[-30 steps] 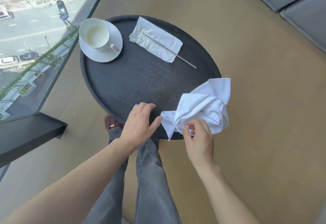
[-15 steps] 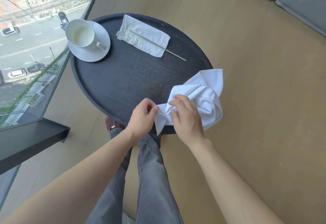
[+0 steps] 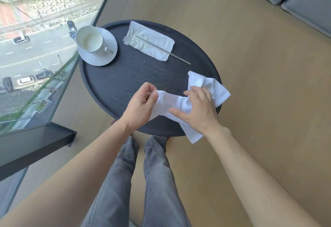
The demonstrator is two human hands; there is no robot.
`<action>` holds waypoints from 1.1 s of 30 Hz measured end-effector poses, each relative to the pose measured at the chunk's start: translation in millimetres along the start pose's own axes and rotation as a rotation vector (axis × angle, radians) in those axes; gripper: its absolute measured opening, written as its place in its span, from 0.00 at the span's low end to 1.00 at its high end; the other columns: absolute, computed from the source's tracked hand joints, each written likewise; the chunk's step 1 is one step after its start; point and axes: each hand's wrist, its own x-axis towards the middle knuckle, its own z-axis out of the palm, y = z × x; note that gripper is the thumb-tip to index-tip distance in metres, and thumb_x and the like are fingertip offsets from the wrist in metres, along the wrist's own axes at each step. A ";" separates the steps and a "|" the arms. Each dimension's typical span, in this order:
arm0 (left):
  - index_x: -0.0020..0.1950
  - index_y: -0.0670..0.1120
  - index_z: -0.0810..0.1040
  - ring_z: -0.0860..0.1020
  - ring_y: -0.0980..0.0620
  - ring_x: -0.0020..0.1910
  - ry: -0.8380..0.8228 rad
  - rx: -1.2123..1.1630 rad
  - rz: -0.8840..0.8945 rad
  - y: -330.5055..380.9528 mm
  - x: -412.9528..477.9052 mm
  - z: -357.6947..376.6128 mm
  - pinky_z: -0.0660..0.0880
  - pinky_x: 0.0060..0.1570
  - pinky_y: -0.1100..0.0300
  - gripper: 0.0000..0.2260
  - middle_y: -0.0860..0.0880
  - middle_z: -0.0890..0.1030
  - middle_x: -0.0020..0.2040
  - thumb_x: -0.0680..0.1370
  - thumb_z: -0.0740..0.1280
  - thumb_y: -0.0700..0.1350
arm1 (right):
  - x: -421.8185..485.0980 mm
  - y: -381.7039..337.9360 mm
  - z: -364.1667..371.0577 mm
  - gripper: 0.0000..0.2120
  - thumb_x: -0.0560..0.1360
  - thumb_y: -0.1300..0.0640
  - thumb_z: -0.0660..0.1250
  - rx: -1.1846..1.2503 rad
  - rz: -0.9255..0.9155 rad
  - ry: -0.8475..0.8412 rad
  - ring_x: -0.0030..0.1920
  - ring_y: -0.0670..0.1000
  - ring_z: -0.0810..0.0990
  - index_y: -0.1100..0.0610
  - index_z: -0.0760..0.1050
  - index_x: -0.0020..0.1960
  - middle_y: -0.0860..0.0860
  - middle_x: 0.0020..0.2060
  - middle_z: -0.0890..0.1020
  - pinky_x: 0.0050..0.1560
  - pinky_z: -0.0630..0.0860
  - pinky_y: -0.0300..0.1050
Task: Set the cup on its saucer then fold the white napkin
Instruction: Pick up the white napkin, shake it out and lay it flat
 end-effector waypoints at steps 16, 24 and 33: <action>0.43 0.47 0.77 0.65 0.52 0.30 -0.010 -0.053 0.050 35.9 2.7 -7.6 0.64 0.29 0.60 0.10 0.46 0.70 0.32 0.80 0.69 0.51 | -16.7 -46.2 27.6 0.11 0.77 0.55 0.71 0.302 -0.186 0.345 0.39 0.57 0.78 0.61 0.77 0.42 0.54 0.38 0.79 0.38 0.75 0.56; 0.42 0.43 0.79 0.62 0.56 0.27 -0.124 -0.001 0.091 54.2 6.1 -5.8 0.61 0.26 0.65 0.10 0.48 0.69 0.30 0.79 0.72 0.47 | -18.4 -59.3 24.7 0.12 0.79 0.52 0.67 0.528 -0.100 0.495 0.34 0.47 0.71 0.57 0.72 0.41 0.48 0.34 0.75 0.34 0.69 0.43; 0.43 0.41 0.78 0.61 0.53 0.29 -0.174 0.111 0.137 73.0 7.5 -14.1 0.62 0.29 0.62 0.11 0.49 0.65 0.30 0.79 0.72 0.46 | -25.6 -29.0 7.8 0.04 0.73 0.69 0.65 0.380 0.059 0.456 0.37 0.56 0.76 0.62 0.77 0.43 0.53 0.38 0.80 0.36 0.72 0.48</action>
